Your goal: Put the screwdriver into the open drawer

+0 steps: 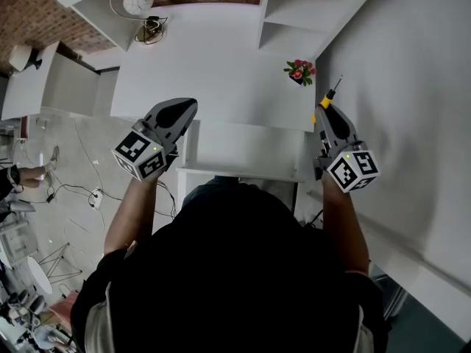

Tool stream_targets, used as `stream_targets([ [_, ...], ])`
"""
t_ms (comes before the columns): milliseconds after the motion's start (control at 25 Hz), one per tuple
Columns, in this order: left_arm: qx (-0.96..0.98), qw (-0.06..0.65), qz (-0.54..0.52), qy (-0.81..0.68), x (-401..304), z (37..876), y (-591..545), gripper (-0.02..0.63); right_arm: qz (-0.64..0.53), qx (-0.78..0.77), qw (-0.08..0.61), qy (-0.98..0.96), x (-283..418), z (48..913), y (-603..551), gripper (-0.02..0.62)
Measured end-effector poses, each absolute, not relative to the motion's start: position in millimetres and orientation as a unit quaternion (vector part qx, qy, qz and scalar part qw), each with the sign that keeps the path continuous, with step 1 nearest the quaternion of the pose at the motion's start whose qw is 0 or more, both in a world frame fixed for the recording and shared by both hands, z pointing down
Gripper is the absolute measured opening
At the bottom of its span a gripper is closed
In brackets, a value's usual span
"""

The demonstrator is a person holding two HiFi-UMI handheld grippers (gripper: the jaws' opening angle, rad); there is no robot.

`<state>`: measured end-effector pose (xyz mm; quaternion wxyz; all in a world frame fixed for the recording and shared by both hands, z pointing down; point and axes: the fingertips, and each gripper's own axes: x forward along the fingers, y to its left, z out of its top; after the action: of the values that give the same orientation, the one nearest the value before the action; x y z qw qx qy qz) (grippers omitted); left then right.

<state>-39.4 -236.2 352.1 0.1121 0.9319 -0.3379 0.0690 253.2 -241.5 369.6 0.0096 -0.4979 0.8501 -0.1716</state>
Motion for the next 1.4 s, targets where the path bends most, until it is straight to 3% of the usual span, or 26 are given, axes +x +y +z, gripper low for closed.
stream_targets([
  [1400, 0.923, 0.139, 0.088, -0.349, -48, 378, -270, 0.015, -0.226, -0.453, -0.031, 0.862, 217, 443, -278, 0.083],
])
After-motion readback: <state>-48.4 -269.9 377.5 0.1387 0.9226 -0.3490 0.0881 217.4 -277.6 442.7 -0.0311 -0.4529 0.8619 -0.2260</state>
